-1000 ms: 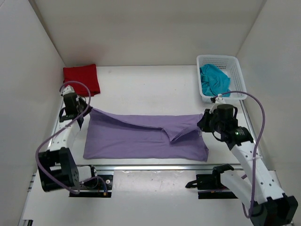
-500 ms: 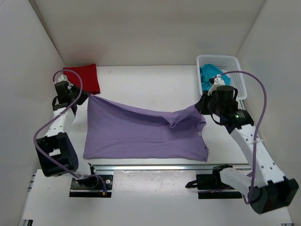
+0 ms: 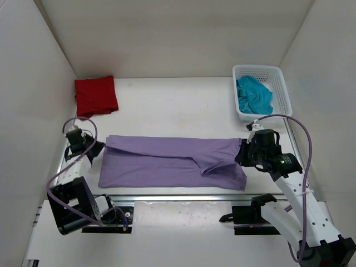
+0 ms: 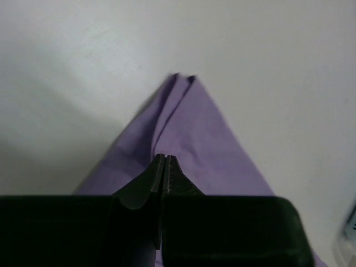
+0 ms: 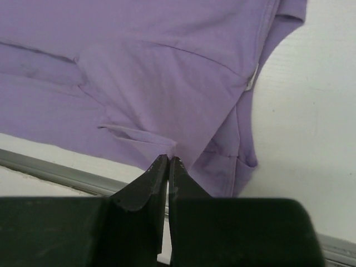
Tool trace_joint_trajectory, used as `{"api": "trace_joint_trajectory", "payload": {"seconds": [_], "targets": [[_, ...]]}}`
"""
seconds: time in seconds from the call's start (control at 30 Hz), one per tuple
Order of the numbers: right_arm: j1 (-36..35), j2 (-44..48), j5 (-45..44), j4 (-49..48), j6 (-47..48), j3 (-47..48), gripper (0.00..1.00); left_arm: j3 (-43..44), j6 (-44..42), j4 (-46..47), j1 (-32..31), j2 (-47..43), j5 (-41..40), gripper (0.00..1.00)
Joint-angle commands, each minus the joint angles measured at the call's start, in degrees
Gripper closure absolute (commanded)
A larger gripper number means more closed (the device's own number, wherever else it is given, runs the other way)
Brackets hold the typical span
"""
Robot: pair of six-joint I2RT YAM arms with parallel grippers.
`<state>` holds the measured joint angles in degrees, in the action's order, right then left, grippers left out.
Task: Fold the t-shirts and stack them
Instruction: Fold the other side of the tshirt into a rectangle
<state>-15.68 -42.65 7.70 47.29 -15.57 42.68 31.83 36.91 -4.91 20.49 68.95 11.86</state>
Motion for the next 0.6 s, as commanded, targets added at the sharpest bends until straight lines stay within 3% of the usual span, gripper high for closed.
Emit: {"api": "trace_joint_trajectory", "payload": {"seconds": [0.0, 0.17, 0.27, 0.37, 0.43, 0.47, 0.53, 0.57], "targets": [[1.27, -0.15, 1.35, 3.59, 1.34, 4.16, 1.0, -3.7, -0.33, -0.88, 1.66, -5.47, -4.19, 1.0], [-0.14, 0.11, -2.78, 8.95, 3.17, 5.49, 1.0, -2.22, -4.29, -5.11, -2.55, -12.6, -11.77, 1.0], [2.32, -1.03, 0.81, 10.54, 5.46, 4.35, 1.0, -4.23, -5.79, -3.89, -3.27, -13.23, -15.01, 1.0], [0.23, -1.03, -1.01, 11.42, 3.54, 4.78, 0.87, -4.5, -4.65, -4.14, -0.81, -10.07, -11.42, 0.85], [-2.15, -0.68, -5.05, 13.96, 2.05, 5.84, 0.83, -3.98, -1.93, -4.06, -0.02, -10.24, -11.51, 0.67], [-2.77, -0.76, -7.33, 14.67, 1.6, 6.45, 0.83, -3.89, -1.84, -4.32, -0.36, -11.02, -11.77, 0.63], [-3.91, -0.24, -10.68, 16.25, 0.98, 8.29, 0.79, -3.27, -1.66, -4.41, -1.67, -12.17, -13.88, 0.22], [-4.27, -0.15, -11.13, 17.21, 0.9, 8.82, 0.78, -3.01, -1.4, -4.32, -2.2, -12.95, -14.84, 0.1]]}}
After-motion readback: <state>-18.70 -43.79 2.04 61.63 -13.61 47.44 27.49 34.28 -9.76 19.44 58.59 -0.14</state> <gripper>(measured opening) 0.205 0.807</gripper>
